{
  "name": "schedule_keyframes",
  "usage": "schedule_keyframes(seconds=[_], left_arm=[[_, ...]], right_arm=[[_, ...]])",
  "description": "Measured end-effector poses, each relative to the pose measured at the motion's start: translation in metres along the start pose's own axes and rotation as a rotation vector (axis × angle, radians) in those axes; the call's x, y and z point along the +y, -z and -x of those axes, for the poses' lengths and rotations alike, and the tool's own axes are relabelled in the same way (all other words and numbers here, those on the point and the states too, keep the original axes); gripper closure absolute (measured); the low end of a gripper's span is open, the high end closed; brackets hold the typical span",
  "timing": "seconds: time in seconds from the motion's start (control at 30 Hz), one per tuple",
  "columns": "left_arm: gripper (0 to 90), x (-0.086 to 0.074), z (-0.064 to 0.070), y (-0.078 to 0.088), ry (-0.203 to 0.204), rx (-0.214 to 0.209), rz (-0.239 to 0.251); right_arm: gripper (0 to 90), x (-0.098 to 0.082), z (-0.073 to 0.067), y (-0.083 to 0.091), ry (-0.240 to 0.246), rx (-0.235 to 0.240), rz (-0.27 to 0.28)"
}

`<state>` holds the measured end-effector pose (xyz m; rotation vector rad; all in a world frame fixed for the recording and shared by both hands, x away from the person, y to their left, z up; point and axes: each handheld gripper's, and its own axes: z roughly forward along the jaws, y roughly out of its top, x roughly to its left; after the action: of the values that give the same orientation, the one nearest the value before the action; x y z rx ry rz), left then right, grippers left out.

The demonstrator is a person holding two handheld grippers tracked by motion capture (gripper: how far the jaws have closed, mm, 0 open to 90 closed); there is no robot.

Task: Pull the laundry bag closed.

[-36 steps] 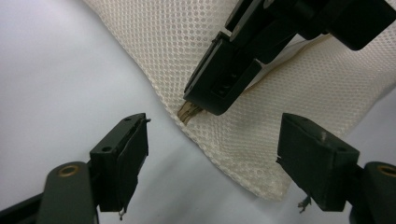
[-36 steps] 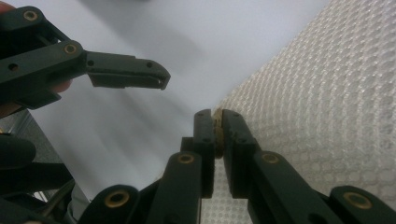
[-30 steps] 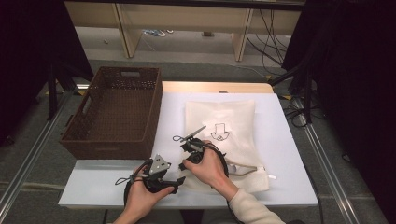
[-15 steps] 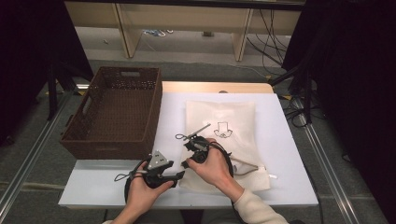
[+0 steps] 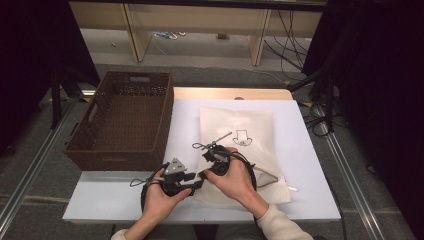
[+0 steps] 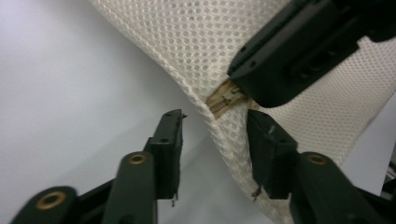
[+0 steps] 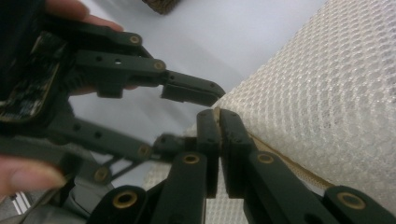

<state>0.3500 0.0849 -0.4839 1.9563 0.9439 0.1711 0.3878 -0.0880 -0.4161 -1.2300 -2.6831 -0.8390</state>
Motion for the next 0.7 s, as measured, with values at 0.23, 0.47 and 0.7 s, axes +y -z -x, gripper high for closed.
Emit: schedule_keyframes(seconds=[0.23, 0.47, 0.7], left_arm=[[72.4, 0.0019, -0.0047, -0.0052, 0.020, -0.026, 0.007], [83.1, 0.0025, -0.0017, -0.0057, 0.044, -0.066, 0.053], [85.2, 0.0036, 0.0012, -0.0026, 0.027, -0.044, 0.088]], right_arm=[[88.3, -0.0031, 0.0017, 0.0029, 0.017, -0.007, 0.003], [88.4, -0.0064, 0.0037, 0.0062, 0.008, -0.012, 0.017], [88.4, -0.0087, 0.0059, 0.0089, -0.014, -0.013, 0.033]])
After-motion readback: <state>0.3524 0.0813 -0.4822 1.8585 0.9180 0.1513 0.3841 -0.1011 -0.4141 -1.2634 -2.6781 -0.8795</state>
